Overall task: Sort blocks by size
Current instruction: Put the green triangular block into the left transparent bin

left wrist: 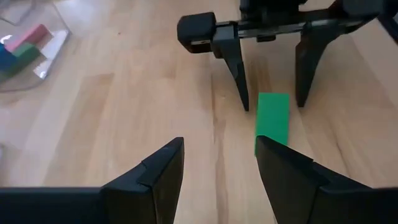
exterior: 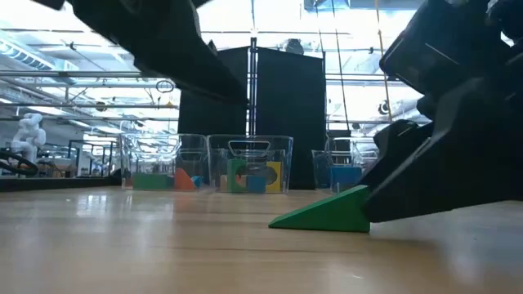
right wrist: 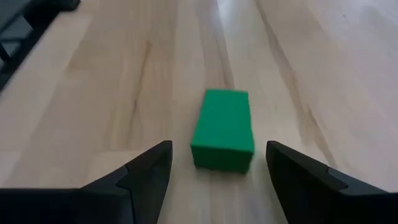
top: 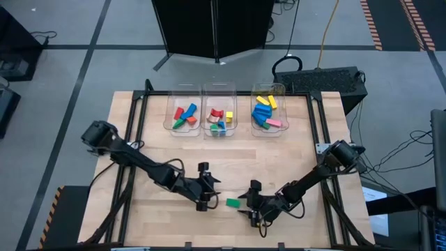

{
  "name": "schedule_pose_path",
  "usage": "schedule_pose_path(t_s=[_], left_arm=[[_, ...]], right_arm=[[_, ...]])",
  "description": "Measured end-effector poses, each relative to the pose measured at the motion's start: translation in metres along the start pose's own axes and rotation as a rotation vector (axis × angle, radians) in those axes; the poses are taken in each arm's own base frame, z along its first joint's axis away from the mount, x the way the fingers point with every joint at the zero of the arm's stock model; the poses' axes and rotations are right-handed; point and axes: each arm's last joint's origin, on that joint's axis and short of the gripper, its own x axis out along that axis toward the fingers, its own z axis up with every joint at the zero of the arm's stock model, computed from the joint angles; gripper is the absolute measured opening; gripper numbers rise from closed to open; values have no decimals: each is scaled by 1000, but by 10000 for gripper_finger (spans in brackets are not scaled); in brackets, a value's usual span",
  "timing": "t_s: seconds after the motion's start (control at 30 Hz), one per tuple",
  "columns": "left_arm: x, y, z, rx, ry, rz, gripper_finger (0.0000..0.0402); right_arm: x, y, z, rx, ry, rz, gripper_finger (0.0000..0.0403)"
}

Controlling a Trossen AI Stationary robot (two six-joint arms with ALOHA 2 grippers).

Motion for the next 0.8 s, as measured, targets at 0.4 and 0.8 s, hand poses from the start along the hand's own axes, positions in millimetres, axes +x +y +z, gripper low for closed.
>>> schedule_pose_path(t_s=[0.4,0.8], left_arm=[[23,-8,-18,-37,41,-16,200],[26,-8,-20,-33,51,-16,200]], right_arm=[[5,-5,1,-5,-1,-10,216],[6,-6,0,2,5,-17,121]])
